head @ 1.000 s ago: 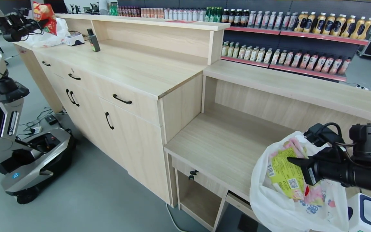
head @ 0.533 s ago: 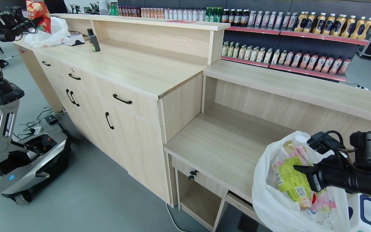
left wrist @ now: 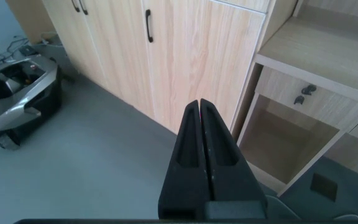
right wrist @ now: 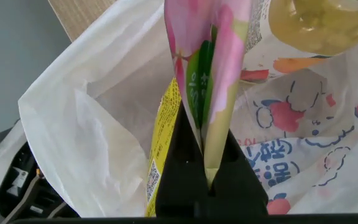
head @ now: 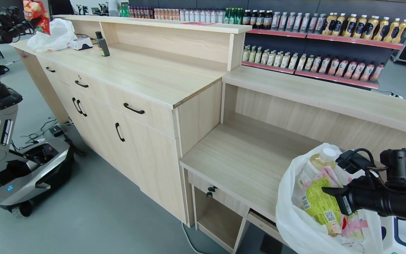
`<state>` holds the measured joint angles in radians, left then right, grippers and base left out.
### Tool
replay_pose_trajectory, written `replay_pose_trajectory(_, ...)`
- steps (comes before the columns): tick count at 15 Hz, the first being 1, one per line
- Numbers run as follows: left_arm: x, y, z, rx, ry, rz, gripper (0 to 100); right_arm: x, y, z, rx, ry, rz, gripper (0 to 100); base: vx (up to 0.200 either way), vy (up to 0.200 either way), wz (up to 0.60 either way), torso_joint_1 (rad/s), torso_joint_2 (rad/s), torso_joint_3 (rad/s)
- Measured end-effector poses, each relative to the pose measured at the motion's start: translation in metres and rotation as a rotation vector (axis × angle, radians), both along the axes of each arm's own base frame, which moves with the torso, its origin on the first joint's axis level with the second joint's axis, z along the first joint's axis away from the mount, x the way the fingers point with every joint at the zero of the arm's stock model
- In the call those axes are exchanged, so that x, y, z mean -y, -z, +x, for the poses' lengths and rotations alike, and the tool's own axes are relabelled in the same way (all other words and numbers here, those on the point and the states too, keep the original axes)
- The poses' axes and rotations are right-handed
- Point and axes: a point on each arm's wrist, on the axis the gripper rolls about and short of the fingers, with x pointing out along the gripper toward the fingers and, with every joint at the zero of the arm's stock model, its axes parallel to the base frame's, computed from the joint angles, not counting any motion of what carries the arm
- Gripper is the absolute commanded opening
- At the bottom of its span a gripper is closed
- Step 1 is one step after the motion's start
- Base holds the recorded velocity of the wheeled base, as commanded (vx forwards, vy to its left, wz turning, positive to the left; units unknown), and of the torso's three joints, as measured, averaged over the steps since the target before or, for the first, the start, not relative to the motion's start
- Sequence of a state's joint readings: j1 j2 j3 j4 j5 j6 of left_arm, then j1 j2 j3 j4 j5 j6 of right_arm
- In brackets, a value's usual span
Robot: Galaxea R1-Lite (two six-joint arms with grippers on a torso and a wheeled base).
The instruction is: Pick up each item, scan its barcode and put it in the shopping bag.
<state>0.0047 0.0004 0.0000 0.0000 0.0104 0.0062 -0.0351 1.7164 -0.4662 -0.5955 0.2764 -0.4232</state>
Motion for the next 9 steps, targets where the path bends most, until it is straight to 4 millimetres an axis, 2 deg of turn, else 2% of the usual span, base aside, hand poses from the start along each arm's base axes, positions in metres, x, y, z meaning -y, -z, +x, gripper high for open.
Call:
replay_pose_trajectory(1, 0.0000, 0.0000, 0.0000, 0.000, 0.000, 0.000, 0, 0.0004, 0.0010, 0.0003, -0.004, 0.002, 0.000, 0, 0.000, 0.000, 0.00, 0.000, 0.00, 0.000)
replay_pose_trajectory(2, 0.0000, 0.0000, 0.0000, 0.000, 0.000, 0.000, 0, 0.0007, 0.0018, 0.0008, -0.007, 0.003, 0.001, 100, 0.000, 0.000, 0.00, 0.000, 0.00, 0.000)
replay_pose_trajectory(7, 0.0000, 0.0000, 0.0000, 0.000, 0.001, 0.000, 0, 0.0007, 0.0043, 0.0027, -0.016, -0.003, 0.008, 100, 0.000, 0.000, 0.00, 0.000, 0.00, 0.000)
replay_pose_trajectory(9, 0.0000, 0.0000, 0.0000, 0.000, 0.001, 0.000, 0, 0.0000, -0.0008, 0.0002, -0.007, -0.008, 0.011, 100, 0.000, 0.000, 0.00, 0.000, 0.00, 0.000)
